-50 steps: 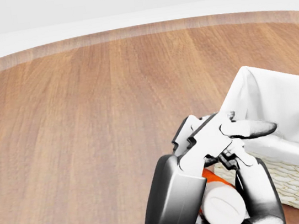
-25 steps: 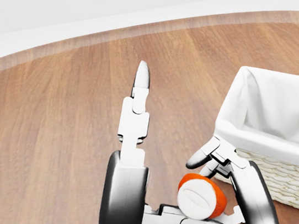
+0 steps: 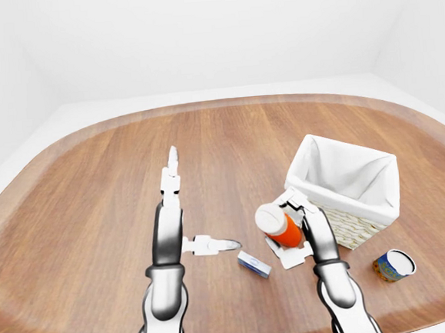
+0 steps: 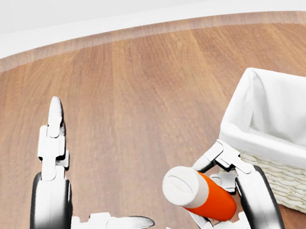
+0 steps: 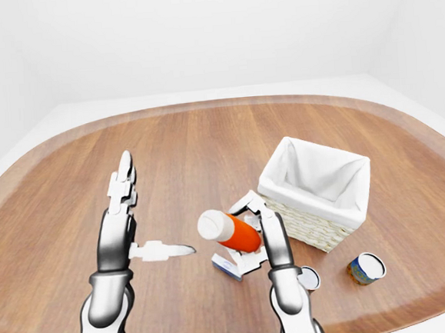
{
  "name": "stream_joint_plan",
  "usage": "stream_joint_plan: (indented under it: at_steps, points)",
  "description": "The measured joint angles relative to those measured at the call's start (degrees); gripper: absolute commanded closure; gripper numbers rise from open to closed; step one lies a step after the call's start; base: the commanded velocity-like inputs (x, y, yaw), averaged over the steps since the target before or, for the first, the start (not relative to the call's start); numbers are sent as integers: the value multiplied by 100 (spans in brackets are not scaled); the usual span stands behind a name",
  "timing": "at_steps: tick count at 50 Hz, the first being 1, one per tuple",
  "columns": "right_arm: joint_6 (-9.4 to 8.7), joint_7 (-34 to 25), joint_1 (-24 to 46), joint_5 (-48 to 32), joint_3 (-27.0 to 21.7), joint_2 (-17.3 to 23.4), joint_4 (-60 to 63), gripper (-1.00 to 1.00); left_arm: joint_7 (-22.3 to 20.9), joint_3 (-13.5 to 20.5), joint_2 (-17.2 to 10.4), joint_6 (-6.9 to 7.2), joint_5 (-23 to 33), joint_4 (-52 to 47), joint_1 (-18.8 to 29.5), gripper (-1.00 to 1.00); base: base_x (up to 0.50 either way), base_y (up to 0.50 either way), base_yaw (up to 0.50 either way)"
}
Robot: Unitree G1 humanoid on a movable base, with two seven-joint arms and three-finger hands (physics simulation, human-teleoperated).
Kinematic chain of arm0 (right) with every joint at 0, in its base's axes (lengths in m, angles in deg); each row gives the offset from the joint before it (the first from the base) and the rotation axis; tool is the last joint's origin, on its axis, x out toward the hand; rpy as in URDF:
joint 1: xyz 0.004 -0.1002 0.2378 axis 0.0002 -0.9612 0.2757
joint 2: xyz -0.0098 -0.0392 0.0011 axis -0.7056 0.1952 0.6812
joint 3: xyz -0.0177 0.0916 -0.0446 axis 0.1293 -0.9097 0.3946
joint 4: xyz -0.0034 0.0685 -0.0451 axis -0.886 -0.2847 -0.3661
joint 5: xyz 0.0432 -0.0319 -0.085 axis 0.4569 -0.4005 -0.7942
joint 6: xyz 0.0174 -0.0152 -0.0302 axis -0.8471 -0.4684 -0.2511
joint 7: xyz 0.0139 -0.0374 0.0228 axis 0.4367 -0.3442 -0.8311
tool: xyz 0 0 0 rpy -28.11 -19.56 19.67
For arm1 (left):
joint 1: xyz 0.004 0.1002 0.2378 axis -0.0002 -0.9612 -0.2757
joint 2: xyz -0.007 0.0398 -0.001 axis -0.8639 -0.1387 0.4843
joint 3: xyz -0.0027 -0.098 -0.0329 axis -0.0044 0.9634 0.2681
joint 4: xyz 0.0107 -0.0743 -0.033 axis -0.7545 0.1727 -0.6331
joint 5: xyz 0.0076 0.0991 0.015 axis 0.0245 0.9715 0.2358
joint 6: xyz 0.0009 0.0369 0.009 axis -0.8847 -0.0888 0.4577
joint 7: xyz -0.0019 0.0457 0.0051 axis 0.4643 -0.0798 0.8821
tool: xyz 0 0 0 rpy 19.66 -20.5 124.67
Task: Pick up the ketchup, and put it in the basket.
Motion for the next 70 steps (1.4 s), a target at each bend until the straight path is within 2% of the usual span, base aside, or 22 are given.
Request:
stream_joint_plan:
  at_steps: [8,12,24,31,40,70]
  points:
    - [0,-30,-16,132,10,6,39,100,-70,748,-48,-169,-355,509,-95,-100,0,0,0]
    - [0,-39,-24,157,16,8,57,100,-110,1078,-63,-299,-520,792,-99,-100,0,0,0]
    - [0,-34,-32,168,55,11,69,100,-145,1773,-152,-986,-802,1907,-33,-100,0,0,0]
    - [0,-27,-29,165,70,15,74,100,-142,1990,-189,-999,-895,2323,58,-100,0,0,0]
    - [0,-16,-21,152,87,14,81,100,-137,2112,-215,-999,-951,2570,117,-100,0,0,0]
    - [-1,42,-11,135,167,13,209,100,-166,2190,-216,-999,-991,2641,107,-100,0,0,0]
